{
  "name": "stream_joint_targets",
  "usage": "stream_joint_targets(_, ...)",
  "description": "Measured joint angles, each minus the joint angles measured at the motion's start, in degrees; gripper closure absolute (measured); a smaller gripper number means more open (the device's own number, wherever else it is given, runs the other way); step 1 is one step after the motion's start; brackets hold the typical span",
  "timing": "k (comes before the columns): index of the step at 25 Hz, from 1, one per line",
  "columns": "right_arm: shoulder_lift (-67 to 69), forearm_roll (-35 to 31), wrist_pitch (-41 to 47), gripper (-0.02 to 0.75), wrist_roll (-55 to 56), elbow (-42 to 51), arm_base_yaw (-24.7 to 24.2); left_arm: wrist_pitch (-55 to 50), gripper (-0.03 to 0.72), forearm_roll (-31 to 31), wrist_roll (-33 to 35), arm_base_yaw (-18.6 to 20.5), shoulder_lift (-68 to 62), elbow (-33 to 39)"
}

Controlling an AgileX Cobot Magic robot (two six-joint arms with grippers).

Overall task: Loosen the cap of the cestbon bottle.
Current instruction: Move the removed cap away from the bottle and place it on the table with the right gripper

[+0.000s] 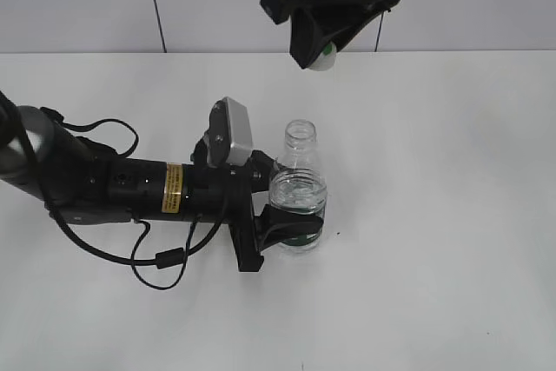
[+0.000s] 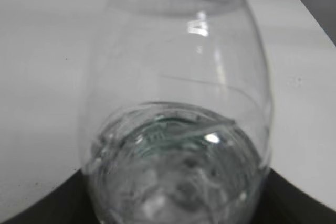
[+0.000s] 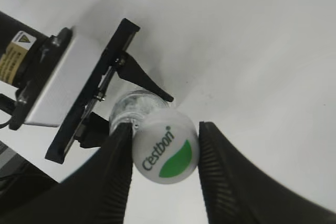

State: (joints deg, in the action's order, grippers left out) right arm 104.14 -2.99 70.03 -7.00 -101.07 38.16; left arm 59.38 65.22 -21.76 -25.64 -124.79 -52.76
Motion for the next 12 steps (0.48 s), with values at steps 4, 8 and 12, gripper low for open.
stream_joint_targets(4,-1.09,0.11,0.0,0.444,0.24,2.83,-4.58,0.25,0.276,-1.71,0.0,0.0,-0.12,0.0)
stream_joint_targets(8,-3.32,0.41,-0.06,0.444,0.38,7.45,-10.65,0.19,0.276,-2.49,0.0,0.0,-0.22,0.0)
stream_joint_targets(12,-6.36,0.56,-0.06,0.444,0.38,14.16,-17.58,0.06,0.276,-4.12,0.0,0.0,-0.22,0.0)
